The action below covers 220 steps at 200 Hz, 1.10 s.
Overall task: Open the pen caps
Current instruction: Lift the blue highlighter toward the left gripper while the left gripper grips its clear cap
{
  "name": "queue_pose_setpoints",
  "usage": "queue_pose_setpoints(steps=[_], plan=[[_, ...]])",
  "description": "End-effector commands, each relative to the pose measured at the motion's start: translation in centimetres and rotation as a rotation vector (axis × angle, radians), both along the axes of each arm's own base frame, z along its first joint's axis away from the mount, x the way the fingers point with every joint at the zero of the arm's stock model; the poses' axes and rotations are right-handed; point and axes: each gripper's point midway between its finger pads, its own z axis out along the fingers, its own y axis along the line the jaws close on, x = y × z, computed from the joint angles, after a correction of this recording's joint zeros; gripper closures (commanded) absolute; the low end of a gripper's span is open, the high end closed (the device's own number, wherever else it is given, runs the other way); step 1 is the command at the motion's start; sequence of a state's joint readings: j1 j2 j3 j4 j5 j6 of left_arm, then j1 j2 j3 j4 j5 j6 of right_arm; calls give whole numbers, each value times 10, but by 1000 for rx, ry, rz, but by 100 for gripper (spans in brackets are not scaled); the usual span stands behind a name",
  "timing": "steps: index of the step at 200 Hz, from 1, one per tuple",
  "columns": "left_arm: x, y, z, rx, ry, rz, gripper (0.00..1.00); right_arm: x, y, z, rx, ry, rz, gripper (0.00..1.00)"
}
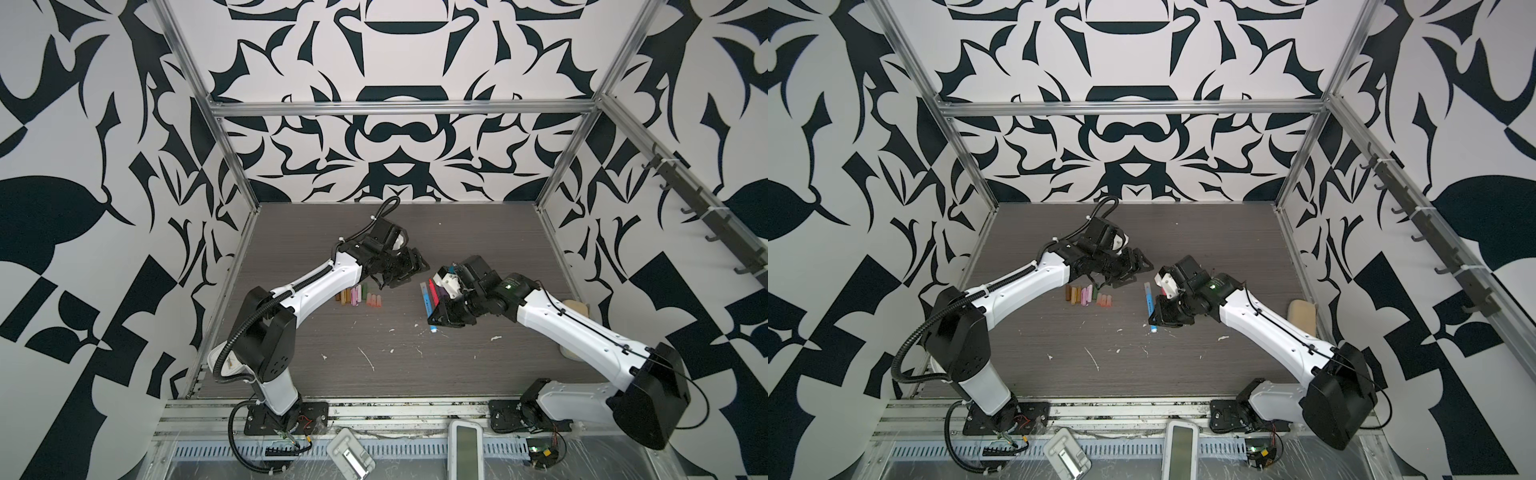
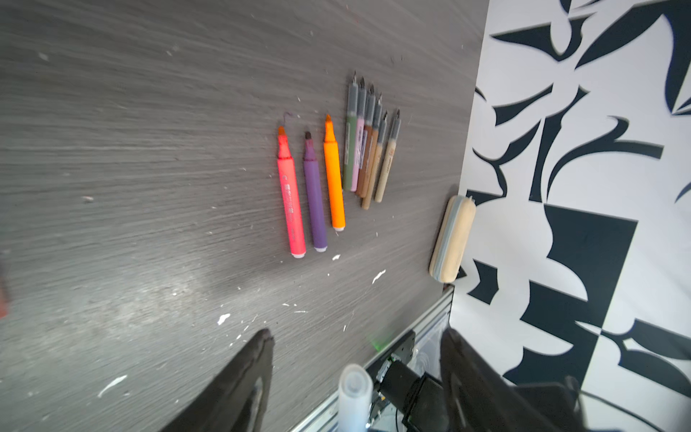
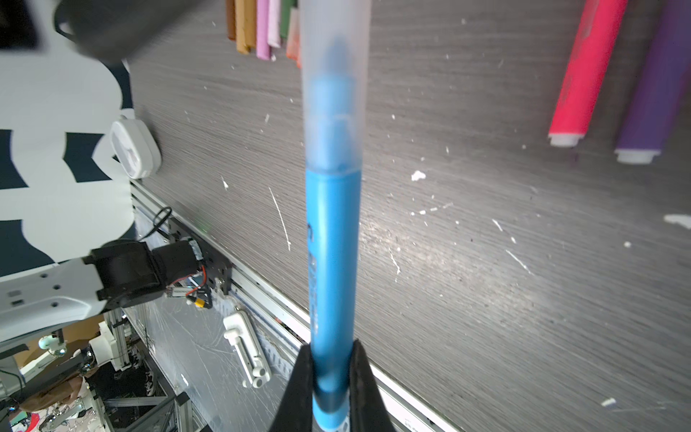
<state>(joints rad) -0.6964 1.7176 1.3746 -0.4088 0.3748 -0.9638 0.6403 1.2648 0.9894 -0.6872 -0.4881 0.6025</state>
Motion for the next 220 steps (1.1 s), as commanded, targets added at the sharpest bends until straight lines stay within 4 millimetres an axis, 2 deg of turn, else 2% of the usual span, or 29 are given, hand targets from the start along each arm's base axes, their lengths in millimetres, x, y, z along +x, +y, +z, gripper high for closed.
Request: queue_pose_setpoints(steps=[1,42,70,108,126,151,175,188,207,220], plan=[[-5,-14,13,-59,1,-57,33,10,6,27,56,-53,-4,100],[-11,-27,17,-96,5,-104,55,14,1,34,39,-63,-10,100],[-12,-30,15,-104,7,-112,65,15,-3,36,30,-68,-16,100],[-15,-39,18,-135,6,-136,66,16,-7,37,26,-73,-26,100],[-15,-40,16,-135,12,-140,69,18,-8,37,25,-76,-30,100],[-16,-43,17,-144,14,-151,80,21,-9,37,24,-78,-32,100],[-15,-45,19,-153,13,-160,100,23,-9,36,22,-78,-28,100],[-15,-47,21,-159,10,-163,100,24,-10,36,22,-78,-32,100],[-13,-49,26,-177,3,-165,100,27,-12,35,17,-73,-45,79],[-12,-51,28,-184,1,-165,100,29,-12,32,15,-60,-54,73]])
